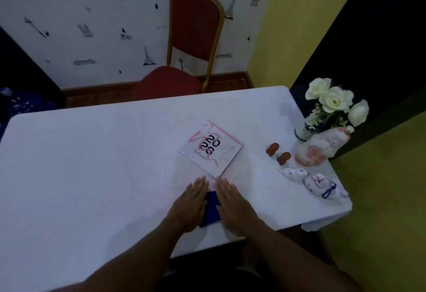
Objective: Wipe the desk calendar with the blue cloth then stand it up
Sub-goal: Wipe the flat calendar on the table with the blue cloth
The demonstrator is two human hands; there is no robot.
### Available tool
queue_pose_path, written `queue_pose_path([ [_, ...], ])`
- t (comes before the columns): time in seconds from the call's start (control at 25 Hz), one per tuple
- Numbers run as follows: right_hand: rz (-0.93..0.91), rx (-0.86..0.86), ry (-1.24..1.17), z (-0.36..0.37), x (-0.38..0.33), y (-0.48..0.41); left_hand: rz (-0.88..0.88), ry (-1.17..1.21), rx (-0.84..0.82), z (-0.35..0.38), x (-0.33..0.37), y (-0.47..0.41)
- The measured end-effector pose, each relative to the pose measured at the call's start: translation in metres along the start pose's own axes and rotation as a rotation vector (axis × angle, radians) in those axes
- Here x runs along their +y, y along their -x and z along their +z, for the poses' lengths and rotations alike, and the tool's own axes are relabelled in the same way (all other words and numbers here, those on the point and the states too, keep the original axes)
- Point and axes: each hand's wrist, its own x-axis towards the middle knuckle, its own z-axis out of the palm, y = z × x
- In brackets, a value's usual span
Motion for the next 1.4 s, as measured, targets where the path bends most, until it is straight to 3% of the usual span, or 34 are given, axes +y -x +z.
queue_pose_path([
  [0.28,-0.138,-0.160,0.034,0.020,0.015,0.008,-0.031,-0.048,-0.080,0.049,-0.009,0.023],
  [0.52,-0.123,-0.088,-0.065,0.022,0.019,0.006,0.079,-0.281,0.039,0.041,-0.010,0.019],
  [0.72,-0.063,0.021,-0.069,0.023,0.005,0.008,0.115,-0.347,0.035,0.032,-0.008,0.013],
  [1.0,-0.088,0.058,-0.106,0.015,-0.016,-0.019,0.001,0.000,0.000,0.022,-0.022,0.016],
  [1.24,-0.022,0.050,-0.364,-0.016,-0.001,-0.024,-0.064,-0.033,0.033,0.004,-0.061,0.014],
  [1.4,0.051,0.209,-0.548,-0.058,0.015,-0.053,-0.061,-0.093,0.109,-0.023,-0.074,-0.022],
])
